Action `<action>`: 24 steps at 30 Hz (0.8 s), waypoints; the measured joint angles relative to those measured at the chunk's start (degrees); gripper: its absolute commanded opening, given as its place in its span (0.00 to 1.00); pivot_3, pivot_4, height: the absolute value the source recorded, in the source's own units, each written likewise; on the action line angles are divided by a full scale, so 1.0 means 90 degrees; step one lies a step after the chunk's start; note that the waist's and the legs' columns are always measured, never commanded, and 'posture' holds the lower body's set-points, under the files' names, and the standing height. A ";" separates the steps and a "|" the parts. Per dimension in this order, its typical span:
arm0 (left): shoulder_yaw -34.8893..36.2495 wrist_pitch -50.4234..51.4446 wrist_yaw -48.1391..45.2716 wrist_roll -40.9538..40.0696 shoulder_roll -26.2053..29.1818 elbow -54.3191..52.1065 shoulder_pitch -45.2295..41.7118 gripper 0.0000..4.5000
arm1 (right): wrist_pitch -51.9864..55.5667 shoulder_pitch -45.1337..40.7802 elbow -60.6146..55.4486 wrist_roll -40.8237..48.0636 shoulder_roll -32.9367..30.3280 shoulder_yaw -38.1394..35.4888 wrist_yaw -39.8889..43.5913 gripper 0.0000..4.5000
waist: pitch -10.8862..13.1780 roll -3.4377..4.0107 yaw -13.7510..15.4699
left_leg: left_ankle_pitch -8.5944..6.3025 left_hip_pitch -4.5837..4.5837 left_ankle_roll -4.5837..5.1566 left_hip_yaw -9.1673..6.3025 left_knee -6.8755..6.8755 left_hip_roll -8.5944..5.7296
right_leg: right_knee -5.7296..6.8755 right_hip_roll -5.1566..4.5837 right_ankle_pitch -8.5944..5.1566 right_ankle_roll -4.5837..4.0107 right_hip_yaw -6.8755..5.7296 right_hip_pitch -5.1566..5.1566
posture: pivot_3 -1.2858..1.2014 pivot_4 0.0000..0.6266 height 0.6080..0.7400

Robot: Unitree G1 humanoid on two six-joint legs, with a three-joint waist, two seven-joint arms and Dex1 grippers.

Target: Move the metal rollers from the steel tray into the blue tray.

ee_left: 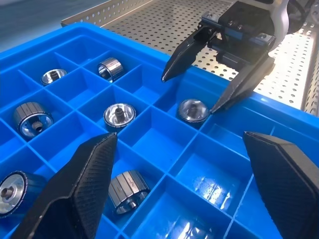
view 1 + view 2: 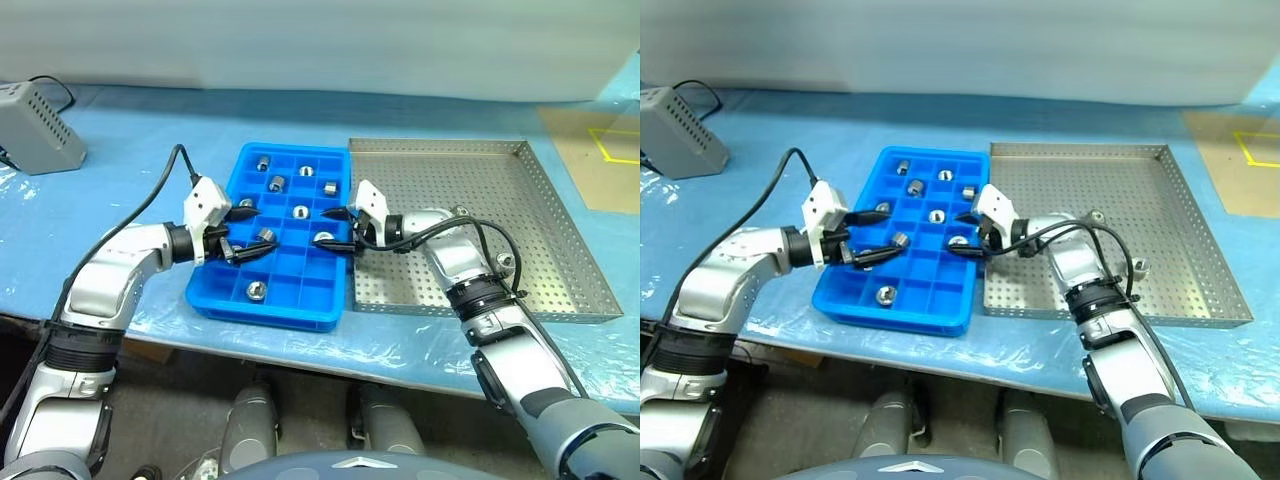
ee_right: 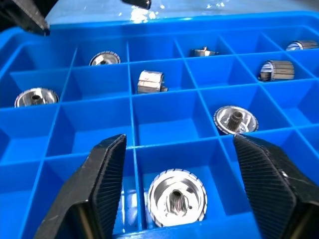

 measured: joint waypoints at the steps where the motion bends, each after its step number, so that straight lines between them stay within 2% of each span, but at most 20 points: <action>1: -0.0015 -0.0005 -0.0015 0.0002 -0.0023 0.0040 -0.0032 0.95 | 0.0096 0.0038 -0.0089 0.0064 -0.0035 -0.0077 -0.0018 0.75 | 0.0000 0.0000 -0.0003 | 0.0000 -0.0001 0.0001 0.0000 0.0000 -0.0001 | 0.0000 0.0000 0.0000 0.0000 0.0000 -0.0001 | 0.44 0.24 1.00; 6: -0.0199 -0.0028 -0.0164 0.0008 -0.0200 0.0180 -0.0270 0.95 | 0.0552 0.0182 -0.0827 0.0334 -0.0678 -0.0704 -0.0152 0.75 | 0.0000 -0.0002 -0.0014 | 0.0001 0.0001 0.0001 0.0000 0.0000 -0.0001 | 0.0000 0.0000 0.0000 0.0000 0.0001 0.0001 | 0.42 0.24 1.00; 12: -0.0533 -0.0287 -0.0280 0.0143 -0.0719 0.0734 -0.0757 0.95 | 0.0711 0.0742 -0.0840 0.0377 -0.2207 -0.1595 -0.0264 0.75 | 0.0000 -0.0002 -0.0034 | 0.0005 -0.0001 0.0018 0.0002 0.0001 -0.0011 | -0.0010 -0.0001 0.0000 0.0001 0.0005 0.0005 | 0.39 0.24 1.00; 16: -0.0741 -0.0365 -0.0411 0.0175 -0.1005 0.0867 -0.0915 0.95 | 0.0724 0.1449 -0.0843 0.0380 -0.3170 -0.2077 -0.0099 0.75 | 0.0000 -0.0003 -0.0109 | 0.0007 0.0002 0.0030 0.0002 -0.0006 -0.0007 | -0.0026 0.0006 0.0000 0.0002 0.0005 0.0005 | 0.38 0.24 1.00; 19: -0.0825 -0.0451 -0.0461 0.0232 -0.1057 0.0987 -0.0979 0.95 | 0.0739 0.1880 -0.0853 0.0422 -0.3447 -0.2343 -0.0039 0.75 | 0.0000 -0.0002 -0.0269 | 0.0007 0.0005 0.0030 0.0002 -0.0007 -0.0005 | -0.0027 0.0011 0.0001 0.0003 0.0004 0.0005 | 0.37 0.24 1.00; 24: -0.0884 -0.0541 -0.0520 0.0325 -0.1186 0.1356 -0.1187 0.95 | 0.0778 0.2224 -0.0870 0.0536 -0.3449 -0.2512 -0.0103 0.75 | 0.0000 -0.0002 -0.0410 | 0.0008 0.0007 0.0031 0.0002 0.0003 -0.0008 | -0.0025 0.0011 0.0003 0.0005 0.0003 0.0008 | 0.36 0.24 1.00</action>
